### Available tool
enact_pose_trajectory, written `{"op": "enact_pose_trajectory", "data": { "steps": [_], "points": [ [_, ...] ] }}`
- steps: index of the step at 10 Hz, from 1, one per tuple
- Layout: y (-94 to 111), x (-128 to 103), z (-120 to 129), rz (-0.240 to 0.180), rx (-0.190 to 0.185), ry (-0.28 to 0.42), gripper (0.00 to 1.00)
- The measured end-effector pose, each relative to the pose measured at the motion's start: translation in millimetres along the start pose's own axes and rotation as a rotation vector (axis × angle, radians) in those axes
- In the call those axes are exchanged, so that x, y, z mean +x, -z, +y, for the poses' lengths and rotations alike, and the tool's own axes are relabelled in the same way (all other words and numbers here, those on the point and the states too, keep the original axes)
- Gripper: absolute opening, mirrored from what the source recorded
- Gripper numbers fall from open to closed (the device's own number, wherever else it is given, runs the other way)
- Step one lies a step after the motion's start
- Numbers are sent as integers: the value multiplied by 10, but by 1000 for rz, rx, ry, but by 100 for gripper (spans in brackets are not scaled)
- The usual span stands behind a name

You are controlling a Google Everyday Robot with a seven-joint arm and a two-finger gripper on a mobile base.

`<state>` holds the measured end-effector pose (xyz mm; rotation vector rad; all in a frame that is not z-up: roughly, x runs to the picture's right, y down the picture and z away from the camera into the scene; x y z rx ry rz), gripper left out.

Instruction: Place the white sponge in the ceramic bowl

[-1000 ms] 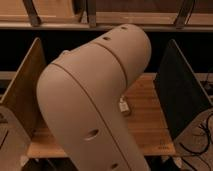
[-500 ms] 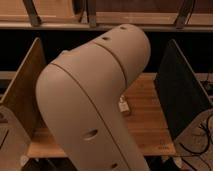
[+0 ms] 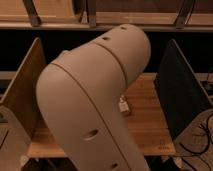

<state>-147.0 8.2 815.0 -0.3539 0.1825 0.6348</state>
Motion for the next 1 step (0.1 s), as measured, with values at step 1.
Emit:
{"op": "enact_pose_trajectory", "data": {
  "steps": [1],
  "points": [
    [-4,2,1,1,0,0,80]
  ]
}}
